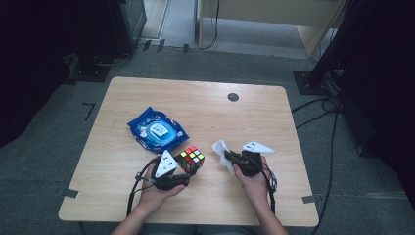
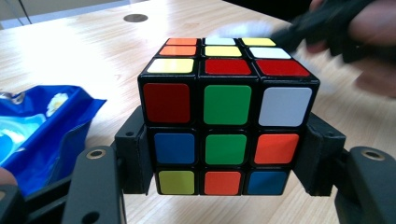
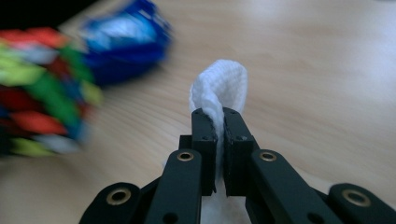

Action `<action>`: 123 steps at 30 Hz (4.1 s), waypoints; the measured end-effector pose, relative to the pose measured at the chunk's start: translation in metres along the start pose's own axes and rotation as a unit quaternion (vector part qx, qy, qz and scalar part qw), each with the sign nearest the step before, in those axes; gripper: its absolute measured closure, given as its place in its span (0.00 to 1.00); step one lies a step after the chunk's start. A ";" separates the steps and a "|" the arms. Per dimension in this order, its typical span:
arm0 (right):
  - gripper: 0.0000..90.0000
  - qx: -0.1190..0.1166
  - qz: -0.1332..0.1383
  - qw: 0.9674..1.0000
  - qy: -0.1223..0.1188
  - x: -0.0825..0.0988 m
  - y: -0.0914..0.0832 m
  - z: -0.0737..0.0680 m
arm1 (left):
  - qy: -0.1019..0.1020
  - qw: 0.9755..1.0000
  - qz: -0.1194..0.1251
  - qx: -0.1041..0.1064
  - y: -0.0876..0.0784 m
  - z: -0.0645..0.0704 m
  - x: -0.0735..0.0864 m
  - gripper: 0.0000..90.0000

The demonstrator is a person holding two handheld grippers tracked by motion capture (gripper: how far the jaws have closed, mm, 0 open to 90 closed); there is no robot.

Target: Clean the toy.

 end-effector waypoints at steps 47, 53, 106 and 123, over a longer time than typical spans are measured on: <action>0.94 -0.038 0.045 0.997 -0.050 -0.013 -0.013 -0.033 | 0.067 0.997 0.037 0.012 -0.006 0.023 -0.012 0.38; 0.94 0.017 0.046 0.999 -0.020 -0.007 -0.012 0.001 | 0.038 0.999 0.039 0.009 -0.011 0.004 -0.012 0.38; 0.26 0.000 0.170 0.886 -0.431 0.007 0.020 -0.088 | -0.042 0.996 -0.048 0.066 -0.032 -0.029 -0.039 0.38; 0.38 0.020 0.164 0.873 -0.458 0.013 0.019 -0.101 | -0.078 0.986 -0.050 0.142 -0.027 -0.021 -0.041 0.35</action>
Point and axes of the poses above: each handheld gripper's, and its own axes: y roughly forward along the jaws, x roughly out of its underside, z roughly to its right, the point moved 4 cm from there along y, roughly forward along the jaws, and after that the axes turned 4 degrees about -z, right-handed, at the moved point
